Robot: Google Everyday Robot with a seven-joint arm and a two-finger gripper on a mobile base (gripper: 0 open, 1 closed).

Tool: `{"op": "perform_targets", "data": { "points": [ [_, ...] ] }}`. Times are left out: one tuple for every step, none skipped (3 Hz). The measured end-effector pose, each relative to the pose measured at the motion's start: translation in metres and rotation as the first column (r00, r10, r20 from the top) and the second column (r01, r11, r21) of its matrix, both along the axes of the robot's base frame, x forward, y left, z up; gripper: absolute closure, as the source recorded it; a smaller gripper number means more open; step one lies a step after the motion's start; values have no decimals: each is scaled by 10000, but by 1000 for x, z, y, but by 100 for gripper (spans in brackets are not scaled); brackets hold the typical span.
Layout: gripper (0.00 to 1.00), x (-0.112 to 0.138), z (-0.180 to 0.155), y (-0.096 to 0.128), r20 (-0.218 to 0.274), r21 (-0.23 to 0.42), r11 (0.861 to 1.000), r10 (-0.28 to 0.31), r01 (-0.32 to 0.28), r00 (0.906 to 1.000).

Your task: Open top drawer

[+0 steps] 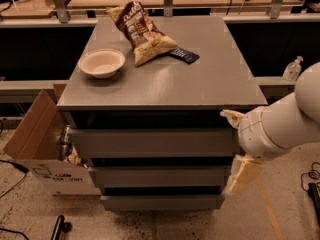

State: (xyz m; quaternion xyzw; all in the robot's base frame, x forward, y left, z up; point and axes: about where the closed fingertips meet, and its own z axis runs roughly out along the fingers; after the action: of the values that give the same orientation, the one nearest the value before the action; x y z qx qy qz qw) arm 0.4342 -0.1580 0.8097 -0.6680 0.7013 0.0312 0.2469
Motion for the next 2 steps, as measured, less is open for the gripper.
{"op": "perform_targets", "data": {
  "points": [
    [0,6,-35,25,-244,-688,9961,544,-560,9982],
    [12,14,-72,43,-568,-1055,9896,920,-976,9941]
  ]
}}
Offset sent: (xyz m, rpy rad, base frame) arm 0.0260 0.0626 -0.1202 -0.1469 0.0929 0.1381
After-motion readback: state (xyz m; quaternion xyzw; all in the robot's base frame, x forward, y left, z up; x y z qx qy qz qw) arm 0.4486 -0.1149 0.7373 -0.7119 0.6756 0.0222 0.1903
